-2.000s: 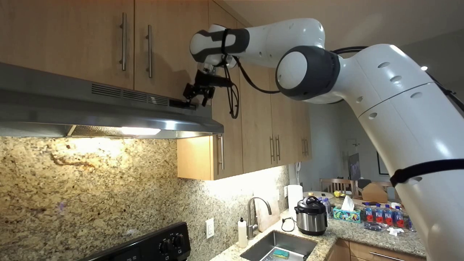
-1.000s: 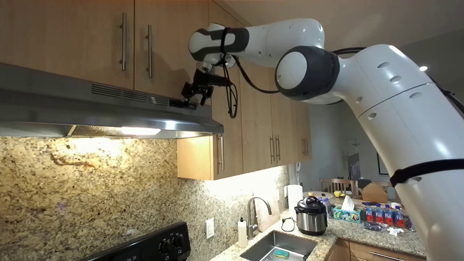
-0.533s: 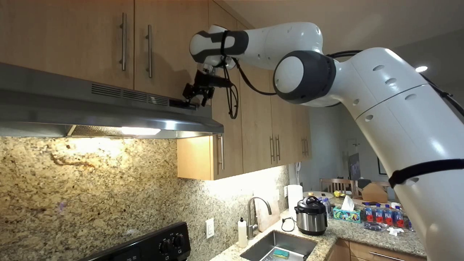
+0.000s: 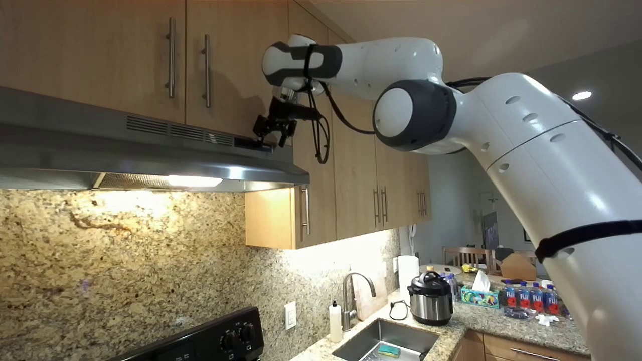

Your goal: Turn off the light stove switch

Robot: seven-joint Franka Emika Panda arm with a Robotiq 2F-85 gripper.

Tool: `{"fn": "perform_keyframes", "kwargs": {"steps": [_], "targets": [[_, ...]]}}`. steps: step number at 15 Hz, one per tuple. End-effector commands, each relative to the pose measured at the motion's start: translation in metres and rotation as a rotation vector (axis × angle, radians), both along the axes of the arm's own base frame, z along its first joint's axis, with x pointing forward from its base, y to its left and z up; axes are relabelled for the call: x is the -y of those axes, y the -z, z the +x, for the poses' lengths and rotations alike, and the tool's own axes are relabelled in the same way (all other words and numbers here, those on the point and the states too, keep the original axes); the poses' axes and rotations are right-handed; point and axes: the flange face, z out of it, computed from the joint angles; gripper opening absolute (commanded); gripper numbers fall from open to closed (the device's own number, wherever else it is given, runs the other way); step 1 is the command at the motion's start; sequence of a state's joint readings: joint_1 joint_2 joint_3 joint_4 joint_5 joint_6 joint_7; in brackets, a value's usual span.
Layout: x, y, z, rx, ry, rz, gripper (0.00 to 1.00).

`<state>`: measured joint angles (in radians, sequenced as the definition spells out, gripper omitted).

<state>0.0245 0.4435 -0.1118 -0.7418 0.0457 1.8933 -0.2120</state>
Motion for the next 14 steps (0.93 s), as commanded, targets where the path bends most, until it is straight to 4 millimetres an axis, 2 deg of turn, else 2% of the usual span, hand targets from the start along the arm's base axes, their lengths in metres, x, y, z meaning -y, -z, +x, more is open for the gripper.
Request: {"fn": "perform_keyframes", "kwargs": {"steps": [1, 6, 8, 14], "targets": [[0.015, 0.003, 0.005, -0.009, -0.006, 0.018, 1.0], [0.033, 0.009, 0.01, -0.011, 0.027, 0.025, 1.0], [0.034, 0.01, 0.011, -0.013, 0.028, 0.026, 1.0], [0.032, -0.009, -0.002, 0.015, 0.026, 0.029, 1.0]]}}
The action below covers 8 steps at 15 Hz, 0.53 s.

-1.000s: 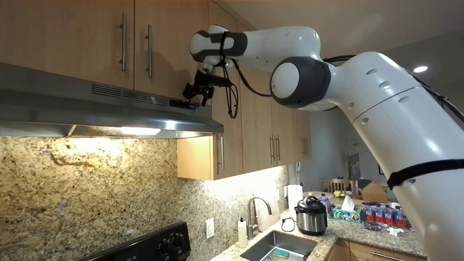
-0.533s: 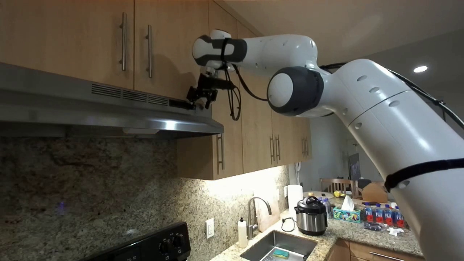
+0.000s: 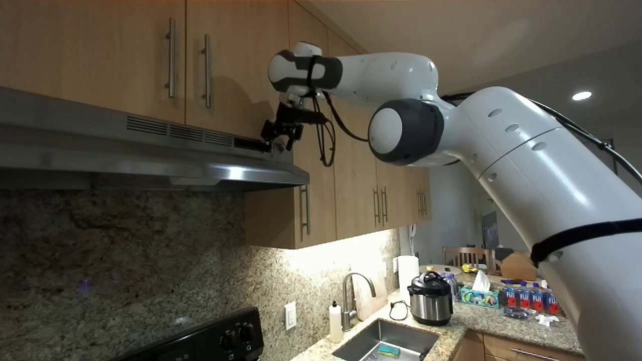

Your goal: Turn off the light stove switch

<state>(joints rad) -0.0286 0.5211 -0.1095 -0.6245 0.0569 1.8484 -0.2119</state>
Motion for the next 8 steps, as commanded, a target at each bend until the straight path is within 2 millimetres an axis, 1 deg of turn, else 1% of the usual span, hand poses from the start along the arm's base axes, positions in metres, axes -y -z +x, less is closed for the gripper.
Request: {"fn": "perform_keyframes", "kwargs": {"steps": [1, 5, 8], "targets": [[0.003, -0.019, -0.013, 0.027, -0.011, 0.025, 1.0], [-0.006, -0.037, -0.025, 0.053, -0.034, 0.025, 1.0], [-0.014, -0.043, -0.03, 0.066, -0.031, 0.035, 1.0]]}}
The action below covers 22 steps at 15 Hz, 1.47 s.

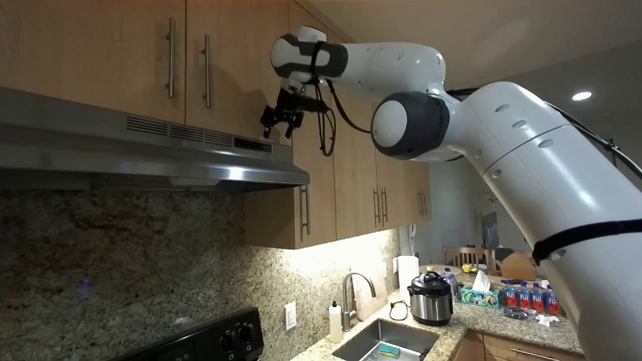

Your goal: Turn off the light stove switch

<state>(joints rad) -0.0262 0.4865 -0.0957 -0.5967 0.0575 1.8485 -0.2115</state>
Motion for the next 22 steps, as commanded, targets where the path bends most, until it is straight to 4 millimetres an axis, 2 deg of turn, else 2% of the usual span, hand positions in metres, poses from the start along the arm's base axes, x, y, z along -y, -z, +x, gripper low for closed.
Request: {"fn": "perform_keyframes", "kwargs": {"steps": [1, 9, 15, 21, 22], "targets": [[-0.01, -0.01, -0.009, 0.009, -0.018, 0.035, 1.0], [-0.038, -0.019, -0.017, 0.029, 0.018, 0.064, 1.0], [-0.023, -0.021, -0.034, -0.01, 0.124, 0.171, 1.0], [0.005, -0.005, -0.061, -0.089, 0.22, 0.142, 1.0], [-0.002, -0.009, -0.04, -0.059, 0.18, 0.146, 1.0]]}}
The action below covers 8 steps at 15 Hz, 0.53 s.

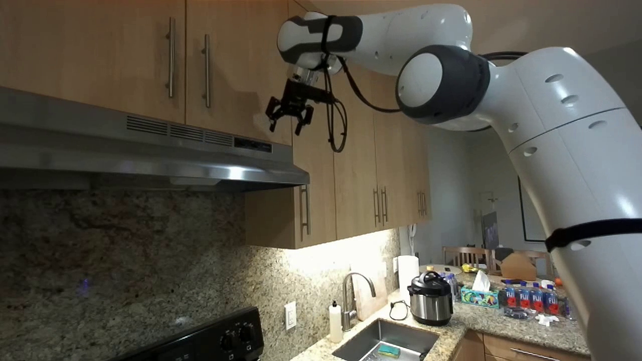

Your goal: Turn off the light stove switch

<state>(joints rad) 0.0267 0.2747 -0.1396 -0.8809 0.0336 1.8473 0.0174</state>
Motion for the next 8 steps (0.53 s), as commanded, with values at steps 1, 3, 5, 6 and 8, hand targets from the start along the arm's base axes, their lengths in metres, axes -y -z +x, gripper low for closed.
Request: {"fn": "perform_keyframes", "kwargs": {"steps": [1, 3, 5, 6, 8], "targets": [[0.005, 0.001, -0.005, -0.011, 0.01, -0.005, 1.0], [0.009, 0.001, -0.012, -0.022, 0.016, -0.004, 1.0], [0.008, 0.001, -0.015, -0.027, 0.015, -0.002, 1.0], [0.008, 0.002, -0.015, -0.028, 0.014, -0.003, 1.0], [0.008, 0.003, -0.015, -0.03, 0.014, -0.003, 1.0]]}}
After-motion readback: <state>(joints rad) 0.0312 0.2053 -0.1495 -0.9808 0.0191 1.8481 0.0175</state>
